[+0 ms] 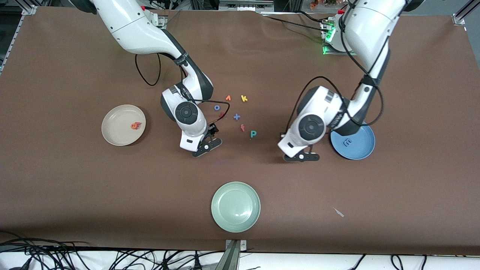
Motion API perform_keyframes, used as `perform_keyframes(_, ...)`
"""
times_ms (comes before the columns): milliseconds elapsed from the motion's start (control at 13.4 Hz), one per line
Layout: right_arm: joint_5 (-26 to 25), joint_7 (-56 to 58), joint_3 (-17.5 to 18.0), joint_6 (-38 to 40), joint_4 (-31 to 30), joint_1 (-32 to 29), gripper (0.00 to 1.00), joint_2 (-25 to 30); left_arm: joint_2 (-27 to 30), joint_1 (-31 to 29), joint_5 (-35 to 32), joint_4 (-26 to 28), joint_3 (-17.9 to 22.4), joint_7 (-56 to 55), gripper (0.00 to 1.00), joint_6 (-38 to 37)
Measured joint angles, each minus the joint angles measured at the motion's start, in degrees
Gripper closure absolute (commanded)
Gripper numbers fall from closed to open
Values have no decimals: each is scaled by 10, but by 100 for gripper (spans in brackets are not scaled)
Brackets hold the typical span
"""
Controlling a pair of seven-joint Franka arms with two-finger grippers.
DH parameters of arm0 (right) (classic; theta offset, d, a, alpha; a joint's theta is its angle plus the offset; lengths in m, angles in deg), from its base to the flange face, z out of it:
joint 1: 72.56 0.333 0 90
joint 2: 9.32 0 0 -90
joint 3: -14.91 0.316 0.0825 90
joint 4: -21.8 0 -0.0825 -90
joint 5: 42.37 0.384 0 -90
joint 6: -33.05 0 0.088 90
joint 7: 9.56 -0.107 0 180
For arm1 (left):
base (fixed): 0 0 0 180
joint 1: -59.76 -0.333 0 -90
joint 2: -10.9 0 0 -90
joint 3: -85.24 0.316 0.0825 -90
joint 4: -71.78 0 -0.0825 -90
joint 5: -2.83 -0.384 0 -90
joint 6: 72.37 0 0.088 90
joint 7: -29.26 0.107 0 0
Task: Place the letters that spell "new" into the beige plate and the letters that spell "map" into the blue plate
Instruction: 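Reach the green u with the right gripper while the left gripper drops the a, then grasp the green u with the right gripper while the left gripper reaches the teal d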
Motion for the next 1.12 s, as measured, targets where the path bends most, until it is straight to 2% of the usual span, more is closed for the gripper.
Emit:
perform_keyframes(223,0,34,-4,-17,-5,0,4,-3,0,-38,-60,13,0,89,88,-27)
perform_keyframes(372,0,53,-6,-34,-11,-1,12,-3,4,-64,-91,33,1,151,88,-30)
perform_keyframes(595,-1,71,-7,-42,-15,-1,25,-3,31,-129,-96,87,0,264,85,-14)
perform_keyframes(669,-1,74,-8,-43,-15,-2,28,-3,44,-149,-96,115,0,286,78,7)
perform_keyframes(744,-1,75,-9,-43,-15,-3,32,-2,57,-164,-96,147,-1,300,54,31)
perform_keyframes(818,-1,77,-9,-43,-15,-4,34,-2,68,-175,-96,176,-1,308,1,55)
perform_keyframes(967,-1,79,-10,-44,-15,-4,39,-2,75,-178,-96,211,-4,312,0,77)
perform_keyframes(1116,-1,80,-10,-44,-15,-6,42,-1,79,-177,-96,215,-23,310,0,77)
